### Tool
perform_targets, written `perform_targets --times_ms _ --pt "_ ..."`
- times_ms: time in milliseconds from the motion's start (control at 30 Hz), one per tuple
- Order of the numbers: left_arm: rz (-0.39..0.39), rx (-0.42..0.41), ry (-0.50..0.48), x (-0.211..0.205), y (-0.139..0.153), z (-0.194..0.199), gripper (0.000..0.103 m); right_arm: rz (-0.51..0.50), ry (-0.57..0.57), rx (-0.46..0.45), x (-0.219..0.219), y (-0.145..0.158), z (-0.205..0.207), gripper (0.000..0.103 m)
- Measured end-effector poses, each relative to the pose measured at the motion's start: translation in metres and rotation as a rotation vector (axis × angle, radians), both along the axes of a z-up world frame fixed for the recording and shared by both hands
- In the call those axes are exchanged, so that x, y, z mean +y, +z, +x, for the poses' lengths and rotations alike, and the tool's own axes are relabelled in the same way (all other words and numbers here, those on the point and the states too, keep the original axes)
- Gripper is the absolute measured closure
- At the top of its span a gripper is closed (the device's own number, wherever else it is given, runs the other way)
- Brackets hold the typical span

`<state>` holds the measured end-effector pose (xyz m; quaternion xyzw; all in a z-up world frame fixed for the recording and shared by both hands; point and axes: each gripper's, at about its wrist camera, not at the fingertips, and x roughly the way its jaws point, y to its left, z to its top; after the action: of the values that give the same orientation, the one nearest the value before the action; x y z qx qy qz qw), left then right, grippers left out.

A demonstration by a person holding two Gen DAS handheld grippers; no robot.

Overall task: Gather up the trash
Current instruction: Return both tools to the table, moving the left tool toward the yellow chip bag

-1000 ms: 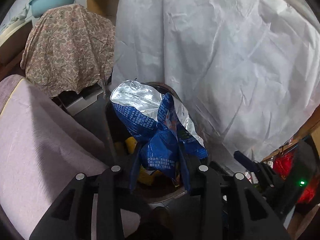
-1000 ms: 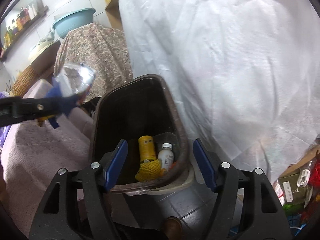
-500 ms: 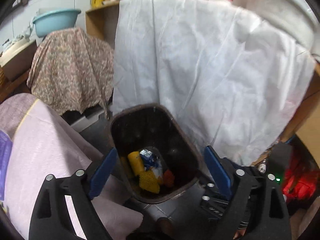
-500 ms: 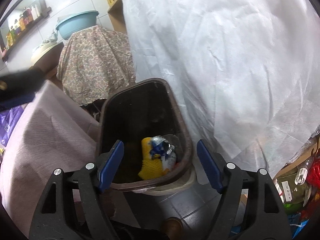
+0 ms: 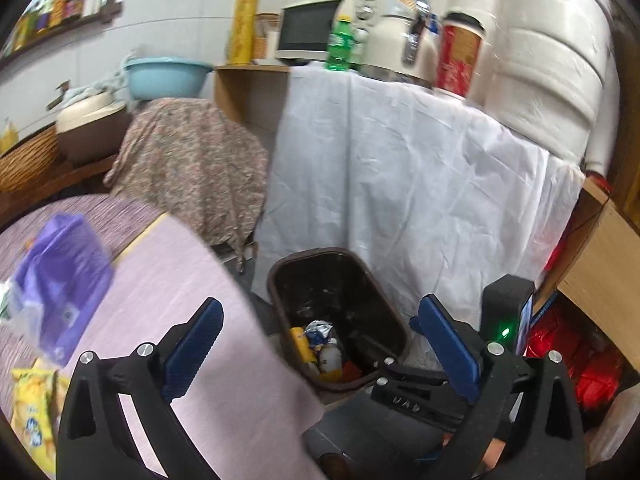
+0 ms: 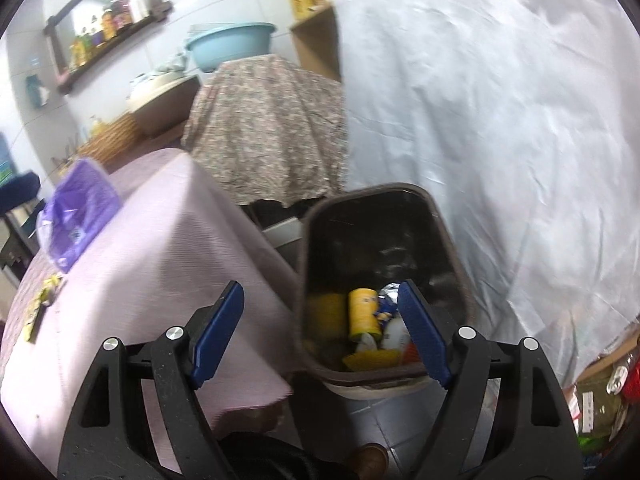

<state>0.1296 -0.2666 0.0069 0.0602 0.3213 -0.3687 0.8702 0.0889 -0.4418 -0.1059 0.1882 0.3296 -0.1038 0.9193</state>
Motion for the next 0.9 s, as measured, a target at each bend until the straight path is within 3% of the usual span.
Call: perform_targets --times_ms 367,567,900 --pt "0.012 -0.034 0.187 0.100 0.011 0.005 0.006 0.004 0.199 -0.067 0.068 0.035 0.023 0.023" --pt "0.069 -0.027 0.304 0.153 -0.003 0.006 0.006 0.014 0.321 -0.079 0.109 0.044 0.041 0.022" --pt "0.076 0.034 0.469 0.240 -0.028 0.011 0.006 0.019 0.466 -0.099 0.165 0.060 0.059 0.022"
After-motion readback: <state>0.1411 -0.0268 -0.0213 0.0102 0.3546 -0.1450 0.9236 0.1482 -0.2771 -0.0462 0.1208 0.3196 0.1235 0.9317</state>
